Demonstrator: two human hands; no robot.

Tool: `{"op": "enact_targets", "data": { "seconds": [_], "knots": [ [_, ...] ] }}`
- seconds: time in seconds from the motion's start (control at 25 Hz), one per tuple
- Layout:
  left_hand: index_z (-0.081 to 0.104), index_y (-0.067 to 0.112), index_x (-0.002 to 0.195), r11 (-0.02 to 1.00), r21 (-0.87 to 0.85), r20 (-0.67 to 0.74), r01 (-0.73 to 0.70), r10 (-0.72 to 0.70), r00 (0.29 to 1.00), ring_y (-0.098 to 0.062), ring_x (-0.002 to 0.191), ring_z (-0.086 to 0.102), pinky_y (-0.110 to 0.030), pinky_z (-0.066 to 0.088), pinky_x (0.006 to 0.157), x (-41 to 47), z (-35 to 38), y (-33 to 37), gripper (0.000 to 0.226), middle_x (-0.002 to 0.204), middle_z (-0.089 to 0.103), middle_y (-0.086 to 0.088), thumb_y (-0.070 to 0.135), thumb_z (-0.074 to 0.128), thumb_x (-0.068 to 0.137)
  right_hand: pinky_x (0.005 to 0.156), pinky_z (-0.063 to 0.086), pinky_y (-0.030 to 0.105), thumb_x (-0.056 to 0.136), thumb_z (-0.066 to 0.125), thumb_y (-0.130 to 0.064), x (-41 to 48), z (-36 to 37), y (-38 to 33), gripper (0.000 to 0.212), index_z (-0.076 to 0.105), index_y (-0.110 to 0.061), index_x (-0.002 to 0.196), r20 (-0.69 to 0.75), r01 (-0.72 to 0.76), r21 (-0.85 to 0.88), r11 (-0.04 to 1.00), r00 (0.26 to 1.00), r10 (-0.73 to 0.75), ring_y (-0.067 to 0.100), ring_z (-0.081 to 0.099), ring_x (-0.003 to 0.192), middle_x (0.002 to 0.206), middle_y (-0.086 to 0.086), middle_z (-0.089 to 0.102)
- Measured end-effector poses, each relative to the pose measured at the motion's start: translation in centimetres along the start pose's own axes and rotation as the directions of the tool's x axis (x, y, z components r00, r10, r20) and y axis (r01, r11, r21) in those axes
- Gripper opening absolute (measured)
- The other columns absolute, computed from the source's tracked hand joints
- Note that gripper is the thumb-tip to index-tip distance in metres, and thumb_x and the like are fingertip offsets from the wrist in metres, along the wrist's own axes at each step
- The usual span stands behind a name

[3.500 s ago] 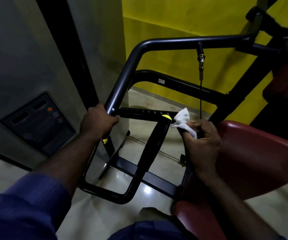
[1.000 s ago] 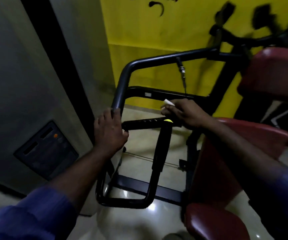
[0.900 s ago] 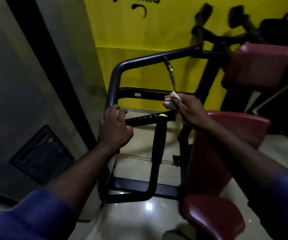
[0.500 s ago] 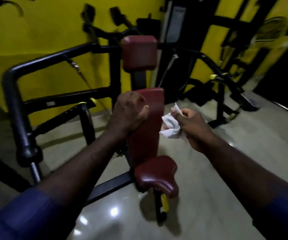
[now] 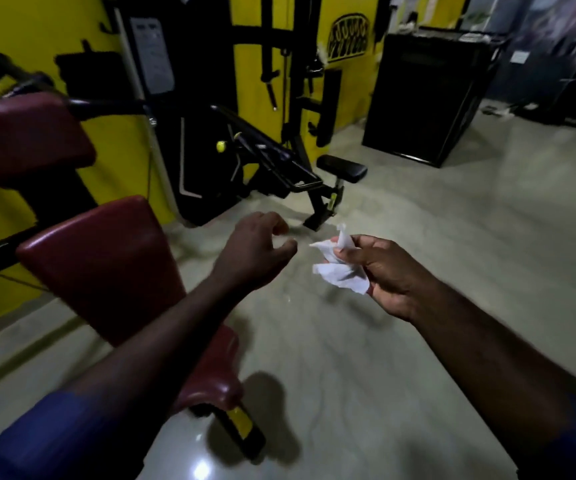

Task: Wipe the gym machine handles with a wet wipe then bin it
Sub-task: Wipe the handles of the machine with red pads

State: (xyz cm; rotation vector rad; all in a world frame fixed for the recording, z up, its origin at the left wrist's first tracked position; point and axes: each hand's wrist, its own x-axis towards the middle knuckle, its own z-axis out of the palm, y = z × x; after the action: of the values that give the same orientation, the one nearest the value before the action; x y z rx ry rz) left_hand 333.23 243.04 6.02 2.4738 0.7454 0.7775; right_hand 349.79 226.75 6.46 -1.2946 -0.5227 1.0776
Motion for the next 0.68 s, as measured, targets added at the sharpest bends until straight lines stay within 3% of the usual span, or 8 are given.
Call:
{"op": "enact_targets", "data": {
  "seconds": [0.08, 0.2, 0.44, 0.68],
  "knots": [
    [0.068, 0.015, 0.108, 1.0, 0.021, -0.001, -0.007, 0.007, 1.0, -0.023, 0.104, 0.059, -0.029, 0.04, 0.083, 2.9, 3.9, 3.5, 0.027, 0.106, 0.064, 0.0, 0.034, 0.073, 0.089, 0.097, 0.056, 0.05, 0.092, 0.07, -0.003, 0.6, -5.9, -1.6, 0.036, 0.065, 0.003, 0.127, -0.059, 0.021, -0.039, 0.999, 0.998, -0.023, 0.041, 0.069, 0.11, 0.125, 0.024, 0.07],
    [0.068, 0.016, 0.109, 0.998, 0.059, 0.008, 0.01, -0.011, 1.0, -0.02, 0.103, 0.058, -0.031, 0.043, 0.083, 6.6, 8.2, 7.7, 0.029, 0.106, 0.063, 0.001, 0.037, 0.073, 0.089, 0.068, 0.054, 0.034, 0.087, 0.077, -0.004, 2.1, -12.8, -4.0, 0.034, 0.069, 0.002, 0.12, -0.063, 0.066, -0.098, 0.993, 0.995, -0.072, 0.022, 0.069, 0.077, 0.112, 0.021, 0.074],
    [0.069, 0.013, 0.112, 0.99, 0.12, -0.008, 0.068, -0.068, 0.998, -0.013, 0.102, 0.058, -0.026, 0.039, 0.082, 14.9, 14.2, 12.1, 0.03, 0.107, 0.064, 0.005, 0.035, 0.074, 0.091, 0.069, 0.05, 0.027, 0.078, 0.087, -0.008, 8.7, -21.3, -7.7, 0.022, 0.075, -0.015, 0.095, -0.117, 0.114, -0.144, 0.983, 0.984, -0.131, 0.008, 0.063, 0.067, 0.079, -0.002, 0.073],
    [0.07, 0.014, 0.109, 0.983, 0.099, -0.044, 0.154, -0.15, 0.988, -0.015, 0.102, 0.061, -0.03, 0.046, 0.085, 26.4, 20.3, 7.2, 0.029, 0.109, 0.068, 0.0, 0.033, 0.077, 0.089, 0.071, 0.054, 0.032, 0.08, 0.084, -0.006, 21.6, -24.5, -9.9, 0.022, 0.073, -0.012, 0.097, -0.095, 0.157, -0.177, 0.972, 0.98, -0.176, 0.014, 0.067, 0.069, 0.085, 0.004, 0.076]
  ]
}}
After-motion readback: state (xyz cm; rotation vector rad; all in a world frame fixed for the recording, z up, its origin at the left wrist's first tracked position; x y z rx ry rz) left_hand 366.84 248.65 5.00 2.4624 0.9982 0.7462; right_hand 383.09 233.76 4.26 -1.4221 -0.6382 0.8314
